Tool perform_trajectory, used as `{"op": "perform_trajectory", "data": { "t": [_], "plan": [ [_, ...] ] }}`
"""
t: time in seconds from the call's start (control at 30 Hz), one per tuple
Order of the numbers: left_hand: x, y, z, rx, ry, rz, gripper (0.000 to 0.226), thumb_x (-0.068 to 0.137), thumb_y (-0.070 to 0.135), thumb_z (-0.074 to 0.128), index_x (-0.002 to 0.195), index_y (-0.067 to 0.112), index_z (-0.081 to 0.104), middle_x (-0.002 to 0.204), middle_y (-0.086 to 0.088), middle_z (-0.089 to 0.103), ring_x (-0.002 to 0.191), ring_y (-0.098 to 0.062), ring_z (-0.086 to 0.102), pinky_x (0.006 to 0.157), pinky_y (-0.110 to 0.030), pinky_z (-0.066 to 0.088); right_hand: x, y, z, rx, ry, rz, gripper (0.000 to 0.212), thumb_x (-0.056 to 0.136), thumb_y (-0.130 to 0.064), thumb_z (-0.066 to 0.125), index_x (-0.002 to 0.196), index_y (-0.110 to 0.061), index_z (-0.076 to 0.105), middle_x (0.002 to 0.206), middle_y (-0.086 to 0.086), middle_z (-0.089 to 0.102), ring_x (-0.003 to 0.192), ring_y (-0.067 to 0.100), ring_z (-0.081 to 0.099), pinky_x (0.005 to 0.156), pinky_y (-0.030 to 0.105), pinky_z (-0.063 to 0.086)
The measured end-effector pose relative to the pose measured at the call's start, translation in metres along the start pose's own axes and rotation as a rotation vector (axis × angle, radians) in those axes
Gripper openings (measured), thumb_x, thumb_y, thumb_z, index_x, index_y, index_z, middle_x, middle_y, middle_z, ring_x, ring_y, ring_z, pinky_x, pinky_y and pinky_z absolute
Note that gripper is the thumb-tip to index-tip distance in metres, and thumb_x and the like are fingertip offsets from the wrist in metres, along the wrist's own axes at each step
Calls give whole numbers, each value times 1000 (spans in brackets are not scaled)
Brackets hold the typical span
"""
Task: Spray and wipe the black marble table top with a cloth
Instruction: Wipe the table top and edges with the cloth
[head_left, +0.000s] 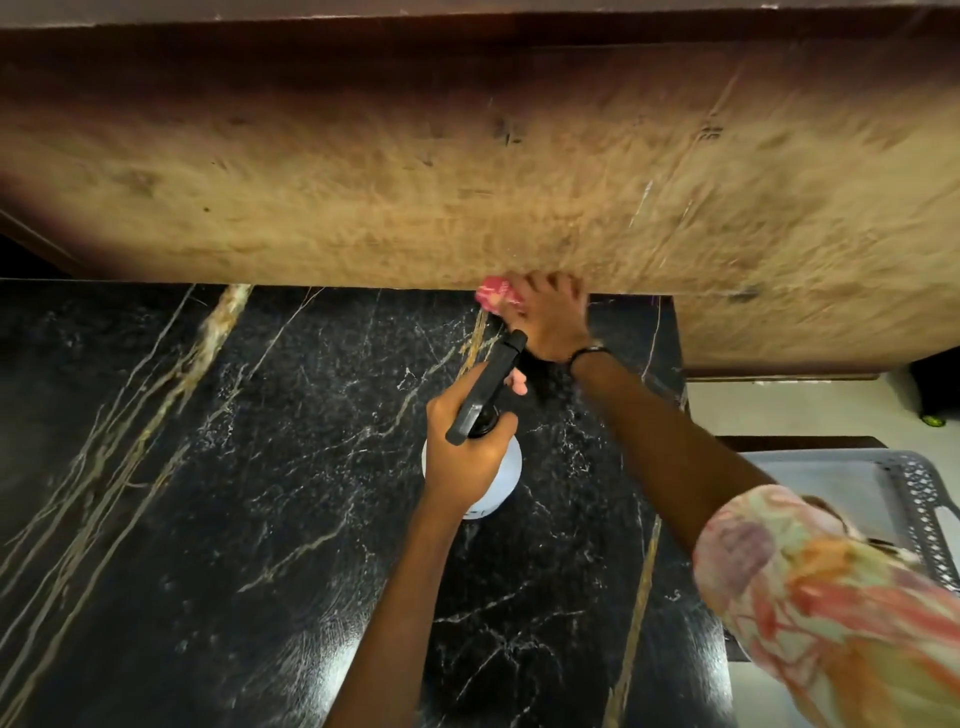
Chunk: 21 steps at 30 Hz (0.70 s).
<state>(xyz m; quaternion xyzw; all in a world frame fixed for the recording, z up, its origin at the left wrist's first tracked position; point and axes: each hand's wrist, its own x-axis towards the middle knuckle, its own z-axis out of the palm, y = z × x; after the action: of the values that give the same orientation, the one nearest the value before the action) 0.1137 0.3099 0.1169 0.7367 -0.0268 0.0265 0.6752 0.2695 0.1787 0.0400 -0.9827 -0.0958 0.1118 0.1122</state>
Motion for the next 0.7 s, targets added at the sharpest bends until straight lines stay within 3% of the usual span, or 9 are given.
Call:
{"op": "perform_trajectory", "data": {
  "t": [0.13,0.2,0.27,0.33,0.4,0.5,0.6,0.67,0.7],
  "plan": [
    [1,1,-3,5,9,-20,31,72,-5,51,92,15,63,76,14,65,53,-3,52,59,-20,42,-3,-30,10,11,14,-152,55,99,-47,35,149,-29,23,152,1,32,141,31,23,116,57,4],
    [1,4,-6,-18,-4,-20,30,72,-6,50,90,15,63,81,-4,66,48,-13,45,52,-32,40,-18,-4,6,-12,37,-206,56,98,-46,33,150,-30,21,157,0,26,144,29,18,118,55,6],
    [-2,8,-15,-41,6,-28,30,73,-6,50,90,15,63,83,-13,65,45,-16,40,49,-32,36,-35,27,2,-45,94,-145,55,98,-44,33,150,-28,23,157,2,25,146,29,17,118,55,9],
    [-5,8,-27,-67,45,-73,27,75,-6,51,88,14,65,75,5,65,48,-5,44,53,-21,38,-48,48,0,-64,132,-40,55,98,-43,37,149,-25,27,156,5,28,146,30,17,118,55,11],
    [-9,6,-48,-72,124,-132,27,75,-1,52,81,21,65,60,11,61,48,-4,49,55,-14,40,-49,44,2,-69,139,26,55,98,-43,38,149,-24,28,155,5,30,145,31,18,117,55,11],
    [-16,1,-91,-54,142,-119,28,71,-3,50,84,17,65,65,6,60,43,-21,36,47,-26,34,-34,8,7,-26,144,103,56,97,-46,40,148,-25,30,154,5,32,143,32,21,116,57,10],
    [-18,-6,-143,-5,142,-92,28,70,-4,49,88,11,65,60,-3,56,42,-30,32,47,-27,32,-6,-62,17,-23,117,74,56,96,-50,40,147,-26,32,150,4,37,139,33,27,115,58,12],
    [-18,-9,-178,21,158,-89,26,70,-3,50,88,10,65,51,-9,48,41,-31,30,46,-25,32,18,-121,25,-18,80,44,54,97,-48,40,146,-26,33,149,4,39,136,34,30,115,59,12],
    [-19,-11,-196,30,167,-89,25,71,-3,50,85,11,65,49,0,49,41,-27,31,46,-24,32,29,-154,30,-5,63,29,54,96,-47,40,146,-27,33,149,4,39,136,34,31,114,60,12]
  ]
}}
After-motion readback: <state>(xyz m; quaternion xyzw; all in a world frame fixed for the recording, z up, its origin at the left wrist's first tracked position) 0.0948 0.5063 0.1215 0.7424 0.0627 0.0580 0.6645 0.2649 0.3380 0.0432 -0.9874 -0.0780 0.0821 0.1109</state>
